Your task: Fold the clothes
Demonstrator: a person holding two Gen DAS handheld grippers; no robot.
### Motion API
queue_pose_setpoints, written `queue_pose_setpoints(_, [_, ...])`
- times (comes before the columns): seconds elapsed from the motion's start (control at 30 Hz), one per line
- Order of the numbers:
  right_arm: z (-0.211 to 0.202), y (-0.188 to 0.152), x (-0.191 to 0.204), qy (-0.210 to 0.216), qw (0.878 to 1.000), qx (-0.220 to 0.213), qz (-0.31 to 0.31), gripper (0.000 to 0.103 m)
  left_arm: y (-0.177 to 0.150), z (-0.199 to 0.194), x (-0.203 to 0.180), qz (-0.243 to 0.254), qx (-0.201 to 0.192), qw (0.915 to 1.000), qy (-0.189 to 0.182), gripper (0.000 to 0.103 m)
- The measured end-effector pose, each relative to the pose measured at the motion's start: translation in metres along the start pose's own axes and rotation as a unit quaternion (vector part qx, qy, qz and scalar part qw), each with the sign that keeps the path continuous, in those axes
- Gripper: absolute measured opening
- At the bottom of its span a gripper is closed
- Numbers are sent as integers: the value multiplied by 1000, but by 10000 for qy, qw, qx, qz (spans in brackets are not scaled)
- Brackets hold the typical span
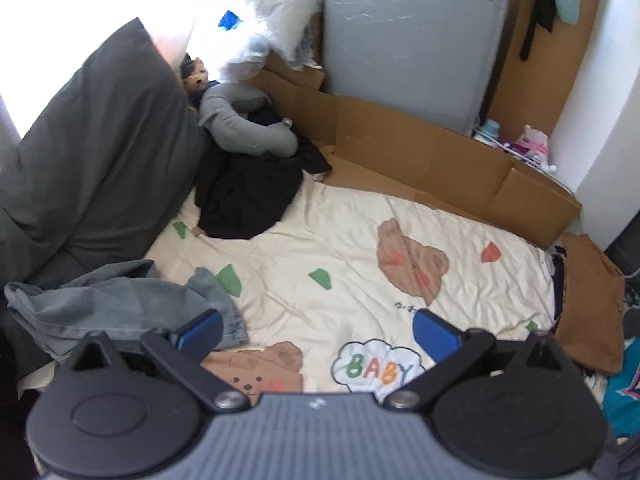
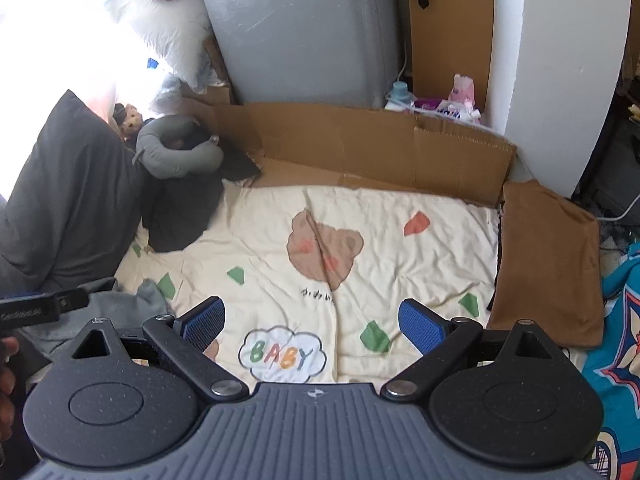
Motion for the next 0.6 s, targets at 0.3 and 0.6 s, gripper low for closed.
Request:
queue_pose_setpoints(0.3, [5, 17, 23, 329, 9991, -207, -159, 97, 2, -9, 45, -232, -42, 9996, 170, 100])
queue_pose_setpoints(0.6, [20, 25, 41, 689, 9963, -297, -423, 97, 0, -16, 101, -754, -156, 9967, 271, 94])
Point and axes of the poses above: each gripper's, at about its wrist camera, not at the fingertips, and z roughly the way its jaws point, x to its left, y to its top, the point moved 5 cm from there along z, roughly the way its jaws point, and after that the axes turned 12 degrees about -y, right-handed, at the moved point
